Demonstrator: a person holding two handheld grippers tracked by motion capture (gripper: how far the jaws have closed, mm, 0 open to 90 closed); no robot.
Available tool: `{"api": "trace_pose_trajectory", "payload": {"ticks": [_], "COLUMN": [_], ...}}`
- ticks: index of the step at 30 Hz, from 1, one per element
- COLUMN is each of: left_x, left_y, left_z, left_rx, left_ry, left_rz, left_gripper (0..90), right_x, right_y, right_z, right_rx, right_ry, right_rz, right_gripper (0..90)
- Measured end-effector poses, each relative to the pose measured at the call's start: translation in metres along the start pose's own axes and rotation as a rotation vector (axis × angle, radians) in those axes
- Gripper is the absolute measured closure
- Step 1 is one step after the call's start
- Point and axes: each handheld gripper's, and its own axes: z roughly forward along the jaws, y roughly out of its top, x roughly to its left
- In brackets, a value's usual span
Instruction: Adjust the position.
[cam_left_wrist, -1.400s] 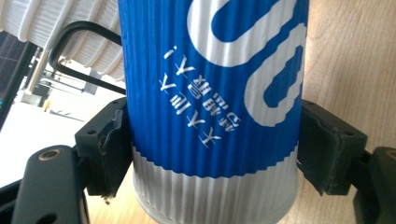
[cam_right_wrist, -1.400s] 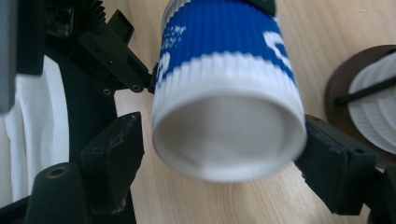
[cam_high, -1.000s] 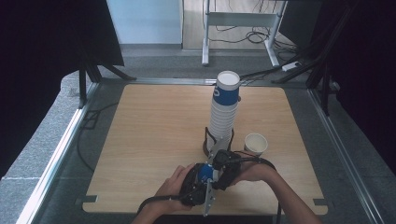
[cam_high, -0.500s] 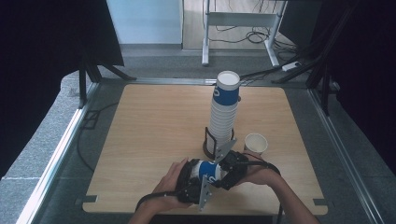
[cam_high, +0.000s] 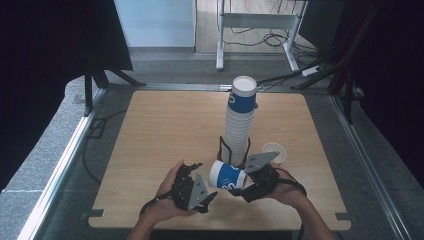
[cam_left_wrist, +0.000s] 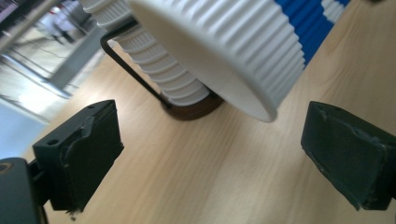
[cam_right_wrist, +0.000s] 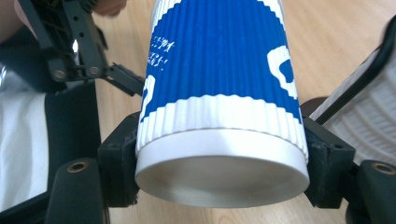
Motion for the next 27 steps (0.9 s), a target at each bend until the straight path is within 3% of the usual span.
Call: {"api": "trace_pose_trajectory", "payload": {"ticks": [2,9,17,22,27], "left_x": [0.004,0.014,0.023,0.026,0.026], "left_y": [-0.001,-0.006,-0.015,-0.017,-0.016], "left_z": [-0.002,-0.002,0.003,0.006,0.008], "left_rx": [-0.034,-0.113,-0.156,-0.186,-0.205], "left_ry": [-0.046,-0.148,-0.254,-0.318,-0.365], "left_rz": [-0.069,-0.248,-0.415,-0.502,-0.552], "left_gripper": [5.6,6.2,6.5,6.6,6.6], "right_x": [0.001,0.005,0.005,0.005,0.009], "right_y": [-0.003,-0.014,-0.031,-0.04,-0.046], "right_z": [-0.002,0.002,0.008,0.013,0.019], "right_rx": [-0.051,-0.181,-0.317,-0.394,-0.457], "right_ry": [-0.008,-0.032,-0.054,-0.063,-0.076], "right_rz": [0.013,0.054,0.112,0.132,0.131], "right_gripper": [27.8,27.8,27.8,27.8,27.9]}}
